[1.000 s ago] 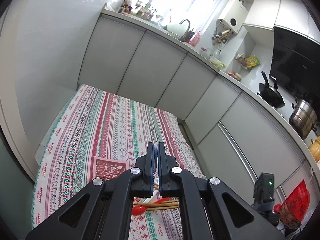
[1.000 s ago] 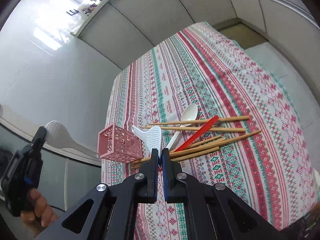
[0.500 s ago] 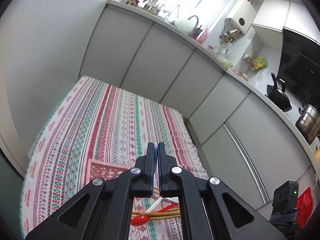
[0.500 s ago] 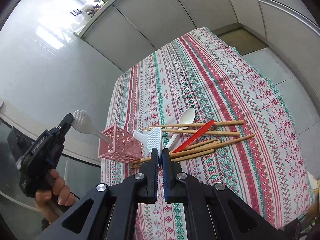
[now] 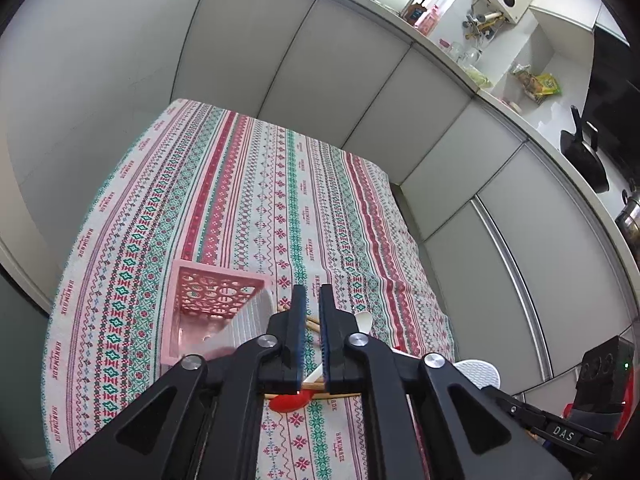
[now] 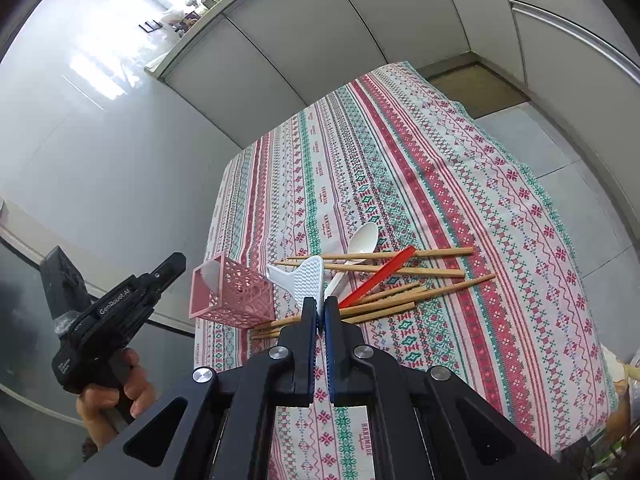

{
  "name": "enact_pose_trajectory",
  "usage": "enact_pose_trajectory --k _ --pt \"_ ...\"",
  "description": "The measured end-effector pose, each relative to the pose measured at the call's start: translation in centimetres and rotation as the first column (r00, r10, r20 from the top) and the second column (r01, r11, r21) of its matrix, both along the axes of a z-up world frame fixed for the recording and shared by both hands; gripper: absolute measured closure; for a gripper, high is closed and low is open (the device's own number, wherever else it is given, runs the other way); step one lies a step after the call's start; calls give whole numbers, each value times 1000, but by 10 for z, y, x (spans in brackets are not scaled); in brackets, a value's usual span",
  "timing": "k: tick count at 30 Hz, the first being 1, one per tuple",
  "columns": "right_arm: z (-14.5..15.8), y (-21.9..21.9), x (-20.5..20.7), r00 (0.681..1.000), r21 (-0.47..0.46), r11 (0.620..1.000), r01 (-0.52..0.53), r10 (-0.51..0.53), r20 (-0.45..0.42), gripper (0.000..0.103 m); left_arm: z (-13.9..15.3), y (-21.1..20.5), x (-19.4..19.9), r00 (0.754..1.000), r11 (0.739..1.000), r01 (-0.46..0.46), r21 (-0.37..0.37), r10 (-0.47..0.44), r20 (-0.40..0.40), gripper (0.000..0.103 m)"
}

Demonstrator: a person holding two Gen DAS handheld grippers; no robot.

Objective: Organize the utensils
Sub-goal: 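Lower the left tool's paddle into the pink basket and open it while the right tool carries its paddle, then insert the right tool's paddle into the pink basket and open the right tool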

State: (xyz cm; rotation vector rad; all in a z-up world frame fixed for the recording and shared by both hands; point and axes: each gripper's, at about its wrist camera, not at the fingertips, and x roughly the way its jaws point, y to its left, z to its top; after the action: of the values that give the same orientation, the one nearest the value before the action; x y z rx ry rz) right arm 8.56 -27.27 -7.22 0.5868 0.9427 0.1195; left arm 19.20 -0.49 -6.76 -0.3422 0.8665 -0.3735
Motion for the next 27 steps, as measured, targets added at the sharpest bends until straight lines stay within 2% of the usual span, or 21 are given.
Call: enact_pose_trajectory --k 2,4,6,8,11,14,19,27 --pt "3 0 -1 1000 -9 1000 -2 2 4 99 3 1 -5 1000 1000 1 9 -1 -7 65" --pt "5 0 -1 1000 -13 1000 -6 6 8 99 8 1 -11 1000 999 -9 40 9 -9 53" --pt "11 2 0 1000 -19 1000 -21 21 19 99 15 2 -18 1000 997 -10 81 10 0 50" --pt "17 6 1 999 -45 999 -30 32 34 99 20 3 -27 1000 992 -8 124 8 -4 38" --pt "24 12 1 997 -73 996 -52 55 51 99 25 11 -39 1000 985 -12 173 14 -9 29" --pt "32 21 4 994 -95 992 -84 90 61 99 26 20 -50 1000 979 -9 206 12 -16 22" --pt "46 43 7 984 -192 971 -139 157 82 99 21 38 -62 998 969 -13 246 27 -50 20" --pt "71 99 14 945 -387 891 -238 304 118 99 1 77 -70 989 953 -36 302 76 -124 20"
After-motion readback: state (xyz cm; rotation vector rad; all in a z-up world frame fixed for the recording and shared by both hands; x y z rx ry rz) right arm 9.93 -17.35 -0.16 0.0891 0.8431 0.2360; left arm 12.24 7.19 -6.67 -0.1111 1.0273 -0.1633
